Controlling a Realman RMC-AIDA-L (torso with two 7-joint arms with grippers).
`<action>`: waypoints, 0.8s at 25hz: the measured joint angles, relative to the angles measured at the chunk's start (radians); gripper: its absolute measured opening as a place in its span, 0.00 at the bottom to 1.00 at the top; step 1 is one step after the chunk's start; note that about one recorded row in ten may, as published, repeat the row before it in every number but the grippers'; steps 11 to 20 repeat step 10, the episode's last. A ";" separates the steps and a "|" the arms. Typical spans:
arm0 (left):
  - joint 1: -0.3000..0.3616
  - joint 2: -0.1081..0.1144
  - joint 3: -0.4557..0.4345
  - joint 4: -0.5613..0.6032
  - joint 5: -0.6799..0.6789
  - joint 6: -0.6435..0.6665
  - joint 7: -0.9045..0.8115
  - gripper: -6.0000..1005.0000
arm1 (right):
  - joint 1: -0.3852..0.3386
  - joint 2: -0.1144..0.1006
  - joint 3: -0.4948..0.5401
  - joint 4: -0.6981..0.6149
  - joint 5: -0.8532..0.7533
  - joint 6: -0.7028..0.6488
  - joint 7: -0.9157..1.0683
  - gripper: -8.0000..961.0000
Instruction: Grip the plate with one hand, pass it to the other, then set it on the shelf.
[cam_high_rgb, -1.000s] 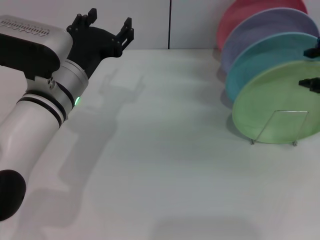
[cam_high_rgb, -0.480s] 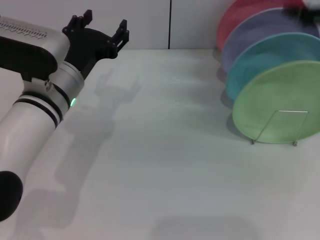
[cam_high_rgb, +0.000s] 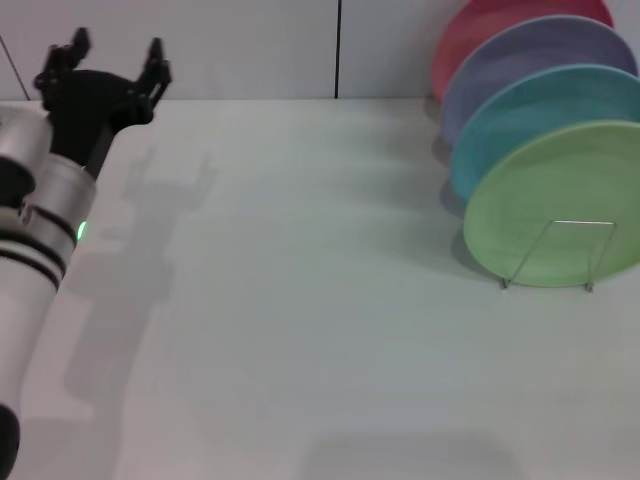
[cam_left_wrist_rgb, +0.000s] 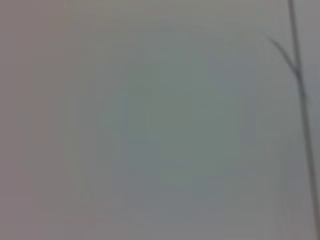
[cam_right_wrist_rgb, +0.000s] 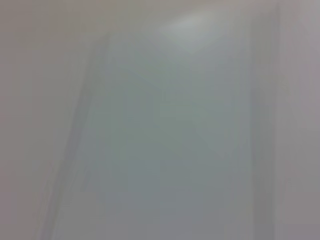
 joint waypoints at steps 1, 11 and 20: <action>0.003 -0.001 0.007 0.030 0.000 0.049 -0.007 0.79 | -0.003 -0.002 0.024 0.145 0.133 -0.073 -0.103 0.61; -0.041 -0.006 0.102 0.317 -0.003 0.399 -0.091 0.79 | 0.035 -0.001 0.246 0.841 0.369 -0.227 -0.598 0.61; -0.041 -0.006 0.102 0.317 -0.003 0.399 -0.091 0.79 | 0.035 -0.001 0.246 0.841 0.369 -0.227 -0.598 0.61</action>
